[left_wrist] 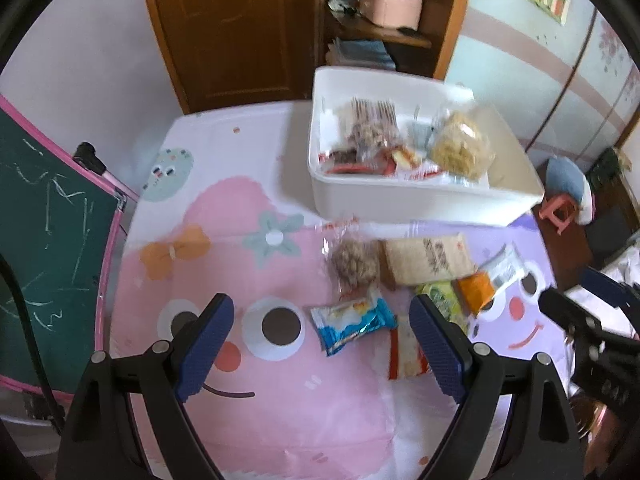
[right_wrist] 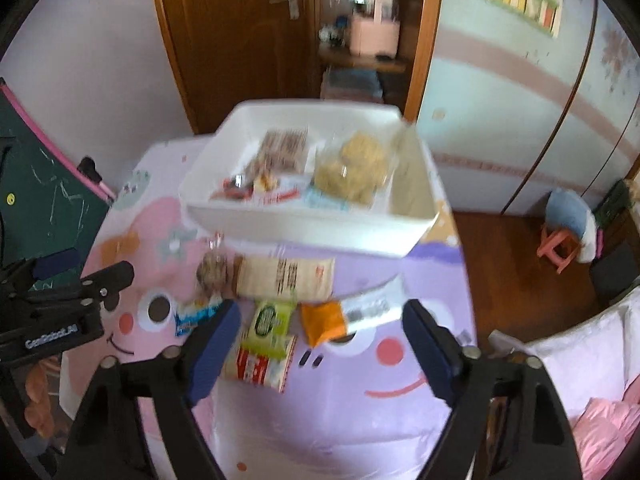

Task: Organize snacks
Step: 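Withdraw both tools from the tray back over the remaining snacks, then grasp the blue-white wafer packet with left tool while right tool grasps green packet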

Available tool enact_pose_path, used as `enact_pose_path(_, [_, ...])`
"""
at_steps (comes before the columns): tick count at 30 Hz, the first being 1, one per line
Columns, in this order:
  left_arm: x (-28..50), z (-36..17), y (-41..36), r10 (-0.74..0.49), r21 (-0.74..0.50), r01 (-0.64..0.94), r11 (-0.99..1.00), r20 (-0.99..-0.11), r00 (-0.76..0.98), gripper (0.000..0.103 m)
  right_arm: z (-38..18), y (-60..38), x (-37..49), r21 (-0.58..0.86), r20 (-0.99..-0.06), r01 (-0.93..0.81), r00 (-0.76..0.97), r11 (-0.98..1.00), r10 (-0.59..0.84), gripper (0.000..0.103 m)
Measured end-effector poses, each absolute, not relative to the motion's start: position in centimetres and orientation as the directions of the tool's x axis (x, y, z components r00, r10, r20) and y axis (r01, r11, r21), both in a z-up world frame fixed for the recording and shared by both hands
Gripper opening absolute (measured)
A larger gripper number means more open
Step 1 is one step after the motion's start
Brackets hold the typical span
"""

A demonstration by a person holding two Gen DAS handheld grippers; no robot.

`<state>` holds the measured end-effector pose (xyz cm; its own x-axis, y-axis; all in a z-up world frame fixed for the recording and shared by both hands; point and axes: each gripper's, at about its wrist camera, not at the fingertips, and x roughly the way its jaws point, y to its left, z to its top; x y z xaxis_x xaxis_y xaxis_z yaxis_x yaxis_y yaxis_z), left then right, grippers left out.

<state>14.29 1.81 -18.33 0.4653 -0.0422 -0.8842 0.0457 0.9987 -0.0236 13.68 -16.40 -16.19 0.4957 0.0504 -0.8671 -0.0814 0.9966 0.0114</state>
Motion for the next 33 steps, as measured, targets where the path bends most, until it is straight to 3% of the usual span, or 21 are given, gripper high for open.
enact_pose_path(3, [14.1, -20.5, 1.8, -0.042, -0.006, 0.082, 0.997, -0.896, 0.443, 0.089, -18.5, -16.3, 14.3, 0.054, -0.899, -0.078, 0.430, 0.995, 0.083, 0.067])
enact_pose_path(10, [15.2, -25.6, 2.0, -0.077, -0.014, 0.174, 0.985, -0.931, 0.357, 0.089, -21.9, -14.3, 15.5, 0.086, -0.930, -0.105, 0.348, 0.991, 0.118, 0.067])
enact_pose_path(24, [18.3, -30.1, -0.1, -0.117, -0.030, 0.320, 0.947, -0.959, 0.257, 0.088, -27.5, -11.7, 19.8, 0.080, -0.967, -0.104, 0.235, 0.991, 0.103, 0.066])
enact_pose_path(33, [19.3, -30.9, -0.8, -0.132, -0.047, 0.347, 0.937, -0.965, 0.228, 0.067, -29.8, -11.1, 20.4, 0.111, -0.978, -0.099, 0.167, 0.989, 0.126, 0.039])
